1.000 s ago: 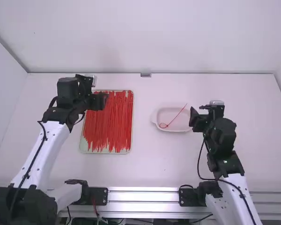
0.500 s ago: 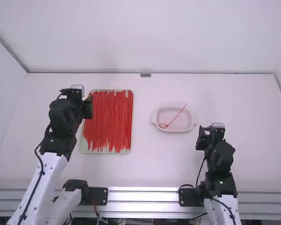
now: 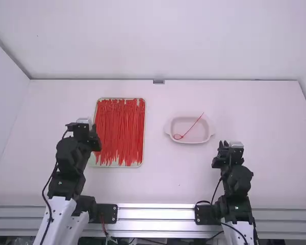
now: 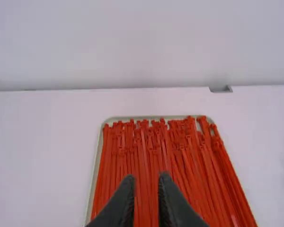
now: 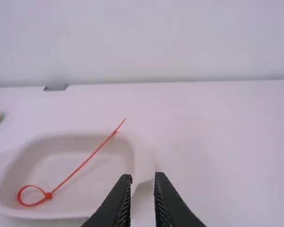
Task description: Fasten the cable tie
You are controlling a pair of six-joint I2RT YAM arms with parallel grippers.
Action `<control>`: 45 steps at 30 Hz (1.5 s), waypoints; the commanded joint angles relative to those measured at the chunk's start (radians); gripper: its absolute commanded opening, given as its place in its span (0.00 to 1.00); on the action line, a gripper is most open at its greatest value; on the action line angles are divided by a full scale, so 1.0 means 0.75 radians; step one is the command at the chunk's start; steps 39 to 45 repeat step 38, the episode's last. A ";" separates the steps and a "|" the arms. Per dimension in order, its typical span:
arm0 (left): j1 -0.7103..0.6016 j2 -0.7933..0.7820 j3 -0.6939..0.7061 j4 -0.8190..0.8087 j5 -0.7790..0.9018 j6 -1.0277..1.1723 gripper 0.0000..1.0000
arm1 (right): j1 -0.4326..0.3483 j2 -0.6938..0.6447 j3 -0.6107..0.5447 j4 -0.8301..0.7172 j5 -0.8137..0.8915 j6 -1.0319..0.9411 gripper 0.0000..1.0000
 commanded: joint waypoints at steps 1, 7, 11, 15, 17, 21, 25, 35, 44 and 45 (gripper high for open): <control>-0.001 -0.071 -0.063 0.004 -0.017 0.001 0.07 | 0.003 -0.049 -0.014 -0.007 0.000 0.004 0.11; -0.001 -0.226 -0.218 0.004 -0.017 0.001 0.00 | 0.003 -0.128 -0.014 -0.007 0.000 0.004 0.04; -0.001 -0.311 -0.303 0.004 -0.017 0.001 0.00 | 0.003 -0.128 -0.014 -0.007 0.000 0.004 0.00; -0.001 -0.394 -0.385 0.004 -0.017 0.001 0.00 | 0.003 -0.128 -0.014 -0.007 0.000 0.004 0.00; -0.001 -0.434 -0.426 0.004 -0.017 0.001 0.00 | 0.003 -0.128 -0.014 -0.007 0.000 0.004 0.00; -0.001 -0.510 -0.496 0.004 -0.017 0.001 0.00 | 0.003 -0.128 -0.014 -0.007 0.000 0.004 0.00; -0.001 -0.575 -0.496 0.004 -0.017 0.001 0.00 | 0.003 -0.128 -0.014 -0.007 0.000 0.004 0.00; -0.001 -0.709 -0.496 0.004 -0.017 0.001 0.00 | 0.003 -0.128 -0.014 -0.007 0.000 0.004 0.00; -0.001 -0.728 -0.496 0.004 -0.017 0.001 0.00 | 0.003 -0.128 -0.014 -0.007 0.000 0.004 0.00; -0.001 -0.728 -0.496 0.004 -0.017 0.001 0.00 | 0.003 -0.128 -0.014 -0.007 0.000 0.004 0.00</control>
